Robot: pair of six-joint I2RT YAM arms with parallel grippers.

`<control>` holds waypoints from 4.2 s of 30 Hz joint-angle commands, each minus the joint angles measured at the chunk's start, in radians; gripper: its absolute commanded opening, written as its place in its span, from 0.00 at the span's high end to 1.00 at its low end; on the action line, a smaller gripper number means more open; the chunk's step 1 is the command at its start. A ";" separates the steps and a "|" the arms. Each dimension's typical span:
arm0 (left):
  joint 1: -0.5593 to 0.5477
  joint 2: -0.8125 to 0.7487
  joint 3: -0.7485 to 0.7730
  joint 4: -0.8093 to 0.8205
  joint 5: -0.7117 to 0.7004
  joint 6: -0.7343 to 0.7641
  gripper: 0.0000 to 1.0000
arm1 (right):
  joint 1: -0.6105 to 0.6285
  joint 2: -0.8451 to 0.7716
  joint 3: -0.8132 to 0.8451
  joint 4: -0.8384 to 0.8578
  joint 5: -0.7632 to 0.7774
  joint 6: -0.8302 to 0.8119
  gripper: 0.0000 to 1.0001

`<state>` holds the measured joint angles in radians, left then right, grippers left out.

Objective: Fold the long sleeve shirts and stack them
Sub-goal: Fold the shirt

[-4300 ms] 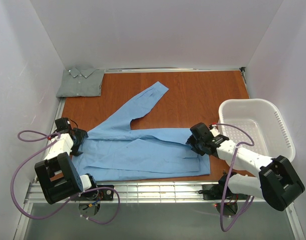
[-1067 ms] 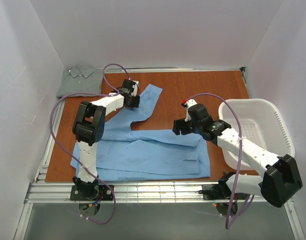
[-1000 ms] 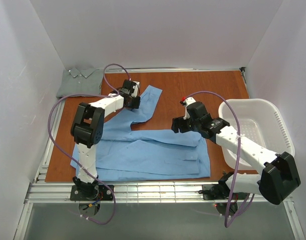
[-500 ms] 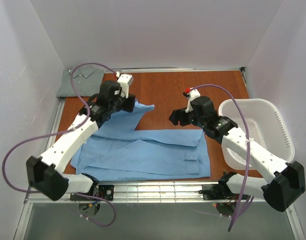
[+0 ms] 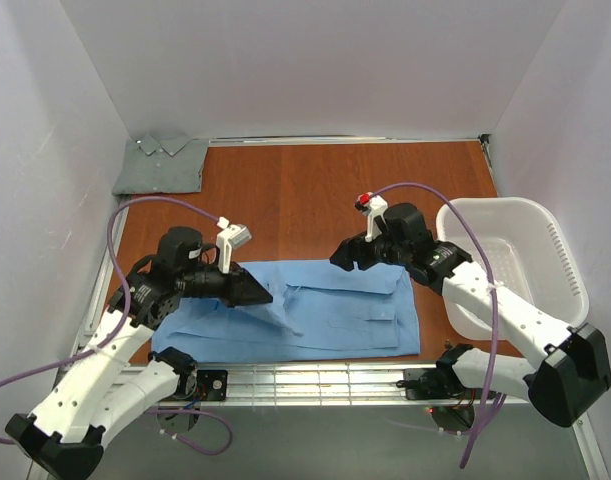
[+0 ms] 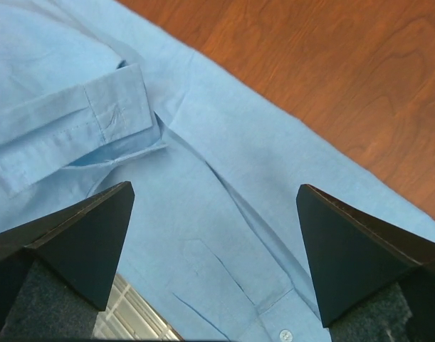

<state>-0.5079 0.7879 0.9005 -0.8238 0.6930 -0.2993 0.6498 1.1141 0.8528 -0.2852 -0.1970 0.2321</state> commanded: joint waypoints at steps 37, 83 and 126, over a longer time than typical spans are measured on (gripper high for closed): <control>0.503 0.755 -0.066 0.325 -0.741 -0.328 0.41 | -0.010 0.590 0.170 -0.071 0.077 0.021 0.42; 0.529 0.175 -0.267 0.445 -0.745 -0.166 0.10 | 0.387 0.969 0.769 -0.138 -0.079 -0.669 0.28; 0.528 0.169 -0.275 0.459 -0.733 -0.155 0.13 | 0.271 0.822 0.623 -0.152 -0.143 -0.562 0.43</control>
<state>0.0223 0.9749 0.6178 -0.3805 -0.0299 -0.4671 0.9874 1.9167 1.4605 -0.4675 -0.2649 -0.3355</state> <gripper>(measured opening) 0.869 0.567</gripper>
